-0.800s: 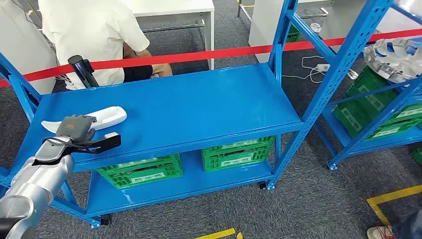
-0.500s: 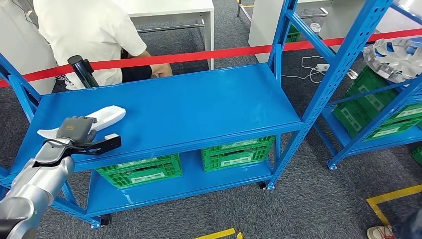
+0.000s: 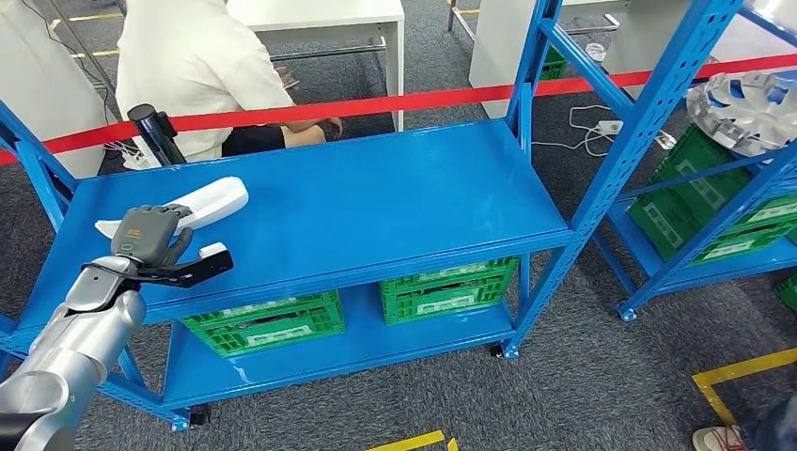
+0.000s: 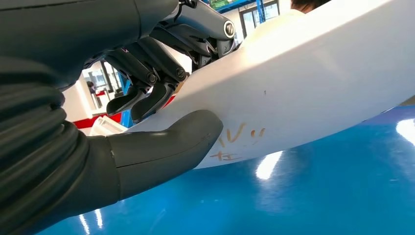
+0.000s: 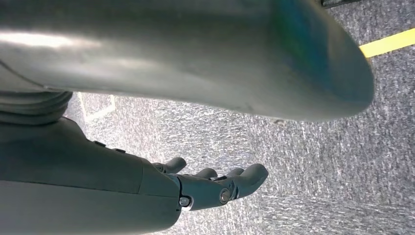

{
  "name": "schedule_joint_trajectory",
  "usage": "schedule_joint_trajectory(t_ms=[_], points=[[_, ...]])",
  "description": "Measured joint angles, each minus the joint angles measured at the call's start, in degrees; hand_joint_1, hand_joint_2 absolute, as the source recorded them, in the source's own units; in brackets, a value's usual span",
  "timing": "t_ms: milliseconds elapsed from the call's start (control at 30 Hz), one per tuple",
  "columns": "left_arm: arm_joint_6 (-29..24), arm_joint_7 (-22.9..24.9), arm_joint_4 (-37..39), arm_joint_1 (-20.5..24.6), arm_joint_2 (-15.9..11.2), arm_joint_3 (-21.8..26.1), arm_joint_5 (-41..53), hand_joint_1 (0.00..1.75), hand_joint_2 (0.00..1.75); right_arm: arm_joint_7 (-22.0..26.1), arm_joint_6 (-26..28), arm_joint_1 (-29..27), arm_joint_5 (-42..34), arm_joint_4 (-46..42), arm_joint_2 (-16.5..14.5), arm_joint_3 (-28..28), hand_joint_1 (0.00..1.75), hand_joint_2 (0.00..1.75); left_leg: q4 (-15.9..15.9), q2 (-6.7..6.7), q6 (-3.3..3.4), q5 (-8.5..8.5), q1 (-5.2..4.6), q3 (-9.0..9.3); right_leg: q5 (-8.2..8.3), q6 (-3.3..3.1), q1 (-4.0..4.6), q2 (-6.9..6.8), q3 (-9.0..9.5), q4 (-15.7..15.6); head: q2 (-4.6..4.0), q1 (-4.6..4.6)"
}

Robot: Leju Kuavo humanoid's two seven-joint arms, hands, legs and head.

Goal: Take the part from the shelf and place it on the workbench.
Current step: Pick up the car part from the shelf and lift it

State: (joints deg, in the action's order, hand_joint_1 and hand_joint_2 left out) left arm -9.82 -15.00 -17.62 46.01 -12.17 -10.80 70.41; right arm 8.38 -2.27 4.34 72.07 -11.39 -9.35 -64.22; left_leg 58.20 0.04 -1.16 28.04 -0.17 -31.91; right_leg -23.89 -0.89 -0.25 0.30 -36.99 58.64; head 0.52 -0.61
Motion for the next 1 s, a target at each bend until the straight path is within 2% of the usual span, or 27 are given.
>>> schedule_joint_trajectory(t_ms=[233, 367, 500, 633, 1000], points=[[-0.64, -1.00, -0.16, 0.00, 0.46, 0.83, -0.47, 1.75, 1.75, -0.02, 0.02, -0.01, -0.01, 0.00, 0.00, -0.01, 0.00, 0.00, 0.00, 0.00, 0.00, 0.00, 0.01, -0.01, 0.00, 0.00, 0.01, 0.00, -0.02, 0.00, -0.01, -0.01], [-3.33, -5.77, -1.12, 0.07, 1.43, 2.03, -3.06, 1.75, 1.75, 0.01, 0.10, -0.01, -0.01, 0.00, 0.00, -0.02, 0.00, 0.00, 0.00, -0.01, 0.00, -0.01, 0.00, 0.00, 0.00, 0.00, 0.01, 0.00, -0.02, 0.00, 0.00, 0.00], [-6.40, -12.32, -3.52, 0.75, 3.57, 3.37, -6.78, 1.75, 1.75, 0.26, 0.36, 0.02, -0.03, 0.00, 0.00, -0.02, 0.00, 0.00, 0.02, -0.02, 0.01, -0.01, -0.01, -0.02, 0.01, 0.01, 0.01, -0.02, -0.02, 0.00, 0.00, 0.01], [-6.38, -15.87, -6.36, 2.50, 5.94, 3.55, -9.19, 1.75, 1.75, 0.39, 0.43, 0.03, -0.10, 0.00, 0.00, -0.02, 0.00, 0.00, 0.04, -0.02, 0.02, -0.01, -0.04, -0.04, 0.04, 0.06, 0.00, -0.04, -0.02, 0.00, 0.00, 0.02], [-0.39, -15.82, -13.09, 9.86, 9.60, 0.22, -15.14, 1.75, 1.75, 1.33, 0.40, 0.04, -0.25, 0.00, 0.22, -0.24, 0.00, 0.00, 0.06, -0.01, 0.02, -0.01, -0.04, -0.06, 0.07, 0.08, -0.01, -0.03, -0.04, -0.01, 0.00, -0.01]])
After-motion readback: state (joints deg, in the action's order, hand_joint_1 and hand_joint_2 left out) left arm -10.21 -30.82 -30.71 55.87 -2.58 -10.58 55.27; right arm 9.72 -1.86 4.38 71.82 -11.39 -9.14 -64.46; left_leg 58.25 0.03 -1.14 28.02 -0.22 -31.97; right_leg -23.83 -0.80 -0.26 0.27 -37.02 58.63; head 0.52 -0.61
